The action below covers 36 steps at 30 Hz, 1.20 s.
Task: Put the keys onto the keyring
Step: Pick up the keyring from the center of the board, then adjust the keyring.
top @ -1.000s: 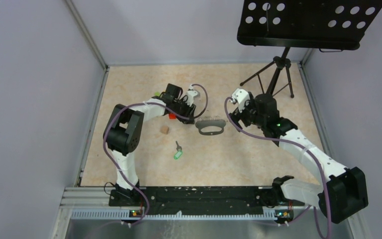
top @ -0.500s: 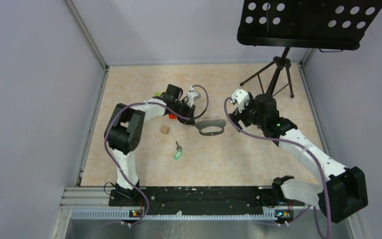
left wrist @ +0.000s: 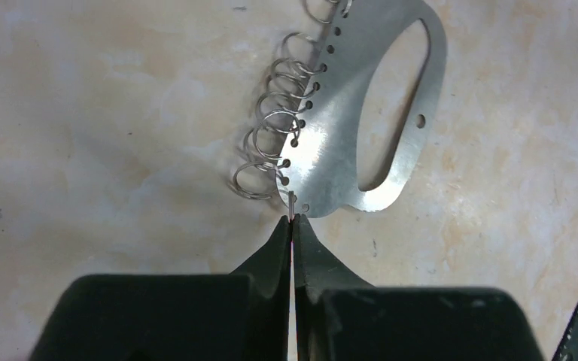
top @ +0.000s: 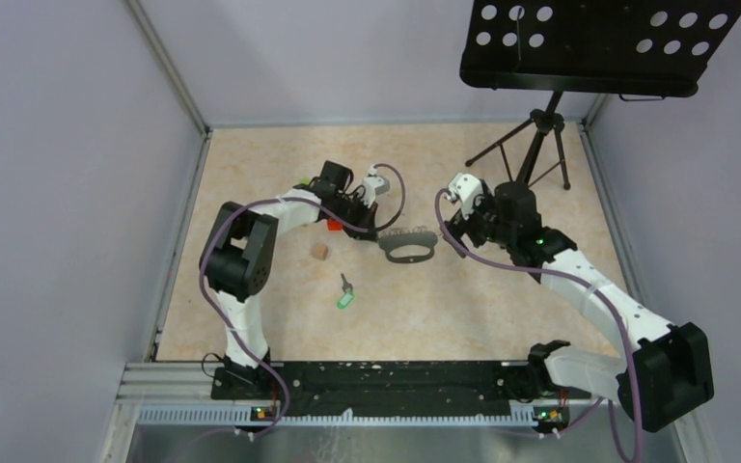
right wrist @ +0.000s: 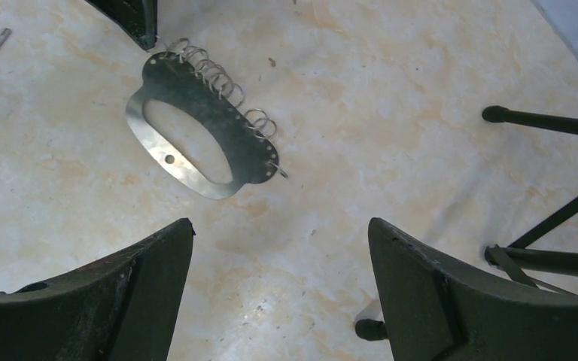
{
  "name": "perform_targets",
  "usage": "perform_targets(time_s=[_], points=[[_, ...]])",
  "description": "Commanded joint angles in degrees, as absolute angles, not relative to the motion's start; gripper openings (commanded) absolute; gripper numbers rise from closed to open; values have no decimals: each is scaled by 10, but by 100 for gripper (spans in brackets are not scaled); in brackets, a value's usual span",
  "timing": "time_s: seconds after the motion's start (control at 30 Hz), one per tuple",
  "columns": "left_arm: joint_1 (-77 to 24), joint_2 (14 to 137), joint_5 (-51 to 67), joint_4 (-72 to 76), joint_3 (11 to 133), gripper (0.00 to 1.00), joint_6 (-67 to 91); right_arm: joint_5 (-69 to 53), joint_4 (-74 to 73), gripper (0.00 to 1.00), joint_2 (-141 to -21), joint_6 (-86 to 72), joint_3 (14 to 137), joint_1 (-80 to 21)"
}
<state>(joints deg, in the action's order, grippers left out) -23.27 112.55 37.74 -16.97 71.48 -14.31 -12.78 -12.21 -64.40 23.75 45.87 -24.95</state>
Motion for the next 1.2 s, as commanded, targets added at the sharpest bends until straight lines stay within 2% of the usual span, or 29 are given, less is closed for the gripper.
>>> perform_targets(time_s=[0.0, 0.2, 0.37, 0.57, 0.77, 1.17], points=[[-229, 1045, 474, -187, 739, 0, -223, -205, -120, 85, -637, 215, 497, -248], [-229, 937, 622, -181, 722, 0, -286, -337, -88, 84, -606, 198, 518, -247], [-232, 872, 695, -107, 689, 0, -249, -401, -35, 72, -609, 179, 532, -247], [-246, 831, 695, -91, 663, 0, -238, -485, -4, 61, -644, 143, 545, -253], [-274, 814, 683, -83, 636, 0, -235, -519, 24, 52, -651, 123, 523, -285], [-295, 802, 660, -40, 612, 0, -195, -543, 26, 47, -677, 146, 485, -287]])
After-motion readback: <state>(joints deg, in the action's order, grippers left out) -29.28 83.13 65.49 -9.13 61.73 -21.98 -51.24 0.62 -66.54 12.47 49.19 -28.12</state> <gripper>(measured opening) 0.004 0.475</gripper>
